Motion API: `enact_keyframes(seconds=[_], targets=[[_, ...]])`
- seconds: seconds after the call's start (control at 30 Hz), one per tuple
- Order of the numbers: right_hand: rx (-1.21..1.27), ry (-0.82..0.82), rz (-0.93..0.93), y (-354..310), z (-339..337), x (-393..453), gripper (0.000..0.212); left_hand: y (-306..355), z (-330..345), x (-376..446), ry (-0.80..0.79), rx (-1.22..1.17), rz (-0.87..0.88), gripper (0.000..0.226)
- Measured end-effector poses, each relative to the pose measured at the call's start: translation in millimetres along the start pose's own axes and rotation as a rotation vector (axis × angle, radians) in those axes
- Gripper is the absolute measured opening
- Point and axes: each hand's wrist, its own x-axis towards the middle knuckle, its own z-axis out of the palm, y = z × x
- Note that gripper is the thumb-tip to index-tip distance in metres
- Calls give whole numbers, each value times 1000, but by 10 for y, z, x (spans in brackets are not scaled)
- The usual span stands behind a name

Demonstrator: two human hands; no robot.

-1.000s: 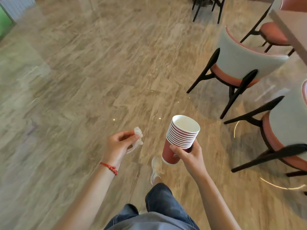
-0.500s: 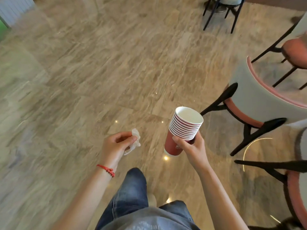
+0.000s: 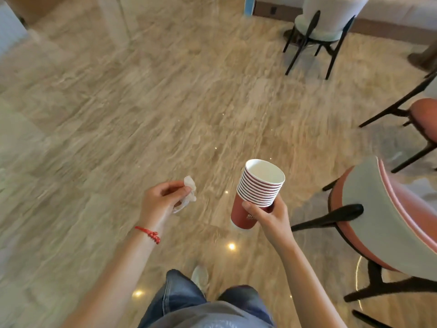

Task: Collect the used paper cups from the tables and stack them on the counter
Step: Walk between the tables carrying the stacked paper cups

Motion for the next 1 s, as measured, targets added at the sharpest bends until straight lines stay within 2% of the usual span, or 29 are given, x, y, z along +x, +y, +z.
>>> enact_keyframes(seconds=[0.17,0.27,0.33,0.47,0.6,0.73,0.9,1.0], targets=[[15,13,3,-161,-54,1094,58,333,417,1109,-14,6,-12,11],[14,17,10,-159,-143,1799,48,432,715,1779,-35,10,-31,6],[-3,7,3,-158,-209,2318,45,492,928,2243,-34,13,-25,11],[4,1,15,-243,-347,3361,50,718,1366,3146,12,-1,-31,6],[-13,-15,34,-465,-471,4318,57,1093,1788,3987,21,-12,-42,12],[-28,-23,40,-615,-498,5245,50,1377,2080,4768,46,-25,-57,9],[-31,-1,46,-687,-371,6428,66,1576,2340,5788,27,-32,-67,11],[-44,6,42,-736,-251,7225,66,1732,2448,6550,21,-20,-58,14]])
